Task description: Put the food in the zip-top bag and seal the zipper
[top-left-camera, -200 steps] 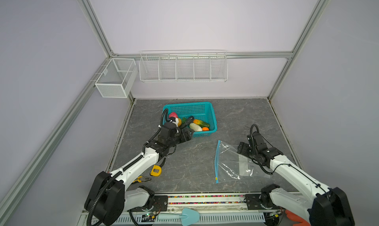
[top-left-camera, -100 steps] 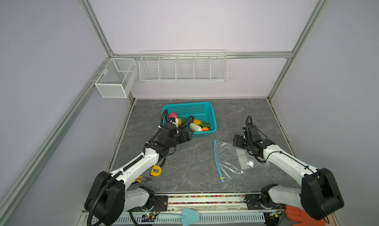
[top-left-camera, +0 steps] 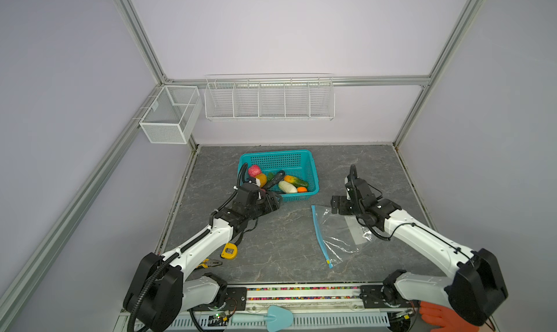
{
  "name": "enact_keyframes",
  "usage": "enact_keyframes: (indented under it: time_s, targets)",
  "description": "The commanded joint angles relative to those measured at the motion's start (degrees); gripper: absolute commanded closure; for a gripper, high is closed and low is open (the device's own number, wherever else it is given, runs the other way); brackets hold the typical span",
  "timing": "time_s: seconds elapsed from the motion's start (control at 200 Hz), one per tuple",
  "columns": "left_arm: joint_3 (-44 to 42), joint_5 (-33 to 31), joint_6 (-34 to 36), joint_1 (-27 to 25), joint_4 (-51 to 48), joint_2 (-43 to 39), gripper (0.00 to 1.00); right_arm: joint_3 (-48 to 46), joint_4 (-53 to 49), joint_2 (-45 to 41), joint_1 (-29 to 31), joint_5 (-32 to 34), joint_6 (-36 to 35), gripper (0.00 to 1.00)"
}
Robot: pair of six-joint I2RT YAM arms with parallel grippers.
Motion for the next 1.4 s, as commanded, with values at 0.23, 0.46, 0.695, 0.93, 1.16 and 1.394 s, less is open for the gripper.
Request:
enact_keyframes:
  time_s: [0.23, 0.46, 0.695, 0.93, 1.16, 1.394]
  targets:
    - [0.1, -2.6, 0.6, 2.4, -8.2, -7.6, 0.14, 9.8, -24.6, 10.0, 24.3, 23.1, 9.9, 0.14]
    - [-2.4, 0.6, 0.0, 6.0, -8.0, -9.0, 0.14, 20.4, -38.6, 27.5, 32.6, 32.3, 16.3, 0.01]
    - [-3.8, 0.6, 1.0, 8.5, -9.1, -11.1, 0.14, 35.1, -59.6, 49.4, 37.5, 42.8, 29.9, 0.1]
    - [-3.7, 1.3, 1.5, 9.0, -9.0, -10.4, 0.14, 37.0, -55.5, 54.5, 37.6, 40.2, 26.5, 0.1]
    - [-3.8, 1.3, 1.5, 9.1, -8.6, -10.2, 0.14, 35.2, -51.9, 55.2, 37.3, 37.0, 26.0, 0.1]
    - [-3.2, 1.8, 1.7, 9.2, -8.4, -9.3, 0.14, 33.3, -49.9, 56.0, 37.1, 36.4, 26.7, 0.1]
